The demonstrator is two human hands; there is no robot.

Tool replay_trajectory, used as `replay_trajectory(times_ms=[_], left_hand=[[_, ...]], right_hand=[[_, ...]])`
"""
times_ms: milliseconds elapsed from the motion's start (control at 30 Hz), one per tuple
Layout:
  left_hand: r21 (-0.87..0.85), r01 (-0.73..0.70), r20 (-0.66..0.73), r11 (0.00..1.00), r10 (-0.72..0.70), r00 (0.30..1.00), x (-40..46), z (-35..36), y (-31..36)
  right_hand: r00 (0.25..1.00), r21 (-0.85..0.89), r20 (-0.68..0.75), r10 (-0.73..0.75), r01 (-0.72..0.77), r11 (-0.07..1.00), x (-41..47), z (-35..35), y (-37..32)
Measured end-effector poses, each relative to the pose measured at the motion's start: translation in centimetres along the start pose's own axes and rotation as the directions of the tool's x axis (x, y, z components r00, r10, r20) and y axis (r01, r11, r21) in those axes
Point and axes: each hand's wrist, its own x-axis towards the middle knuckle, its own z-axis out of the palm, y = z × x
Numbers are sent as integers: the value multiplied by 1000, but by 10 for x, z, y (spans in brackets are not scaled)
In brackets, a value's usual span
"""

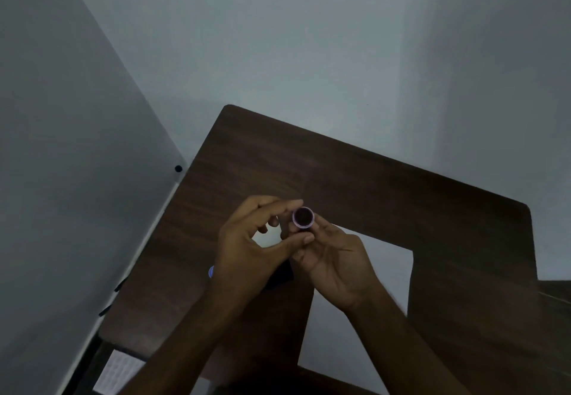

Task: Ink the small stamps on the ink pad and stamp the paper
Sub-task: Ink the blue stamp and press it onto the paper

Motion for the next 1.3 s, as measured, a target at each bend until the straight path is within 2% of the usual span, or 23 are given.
replay_trajectory(times_ms=[133,467,600,667,800,900,967,1000,1100,1200,1233,1300], left_hand=[[18,-17,-6,1000,17,1000,3,4,5],[64,-14,9,998,14,1000,4,4,15],[131,58,-18,990,-56,998,-3,6,11],[128,137,-33,982,-134,990,-9,8,8],[167,158,-30,973,-155,987,-19,7,-6],[199,236,-31,951,-235,972,-28,7,-24],[197,285,-34,938,-284,958,-35,8,-41],[186,296,-32,937,-295,955,-38,8,-51],[142,315,-9,939,-317,949,-49,10,-81],[185,310,31,933,-321,947,-62,15,-112],[229,314,42,921,-332,942,-67,17,-121],[329,325,50,886,-360,931,-75,22,-137]], right_hand=[[999,-56,-8,-31,30,998,-2,-2,-2],[999,-61,28,-15,17,998,-2,0,-6],[1000,-48,20,22,-21,999,1,-5,-3],[1000,-92,21,21,-19,996,3,-8,0],[997,-223,47,56,-44,974,6,-17,8],[997,-372,-32,74,-80,925,12,-29,10],[994,-556,-89,58,-98,826,16,-36,9],[994,-674,-105,30,-93,733,19,-39,8],[984,-960,-92,-150,-48,277,27,-48,17],[958,-978,13,-287,-47,-203,40,-62,45],[960,-951,3,-280,-84,-298,45,-69,53],[986,-887,-82,-149,-140,-440,52,-84,69]])
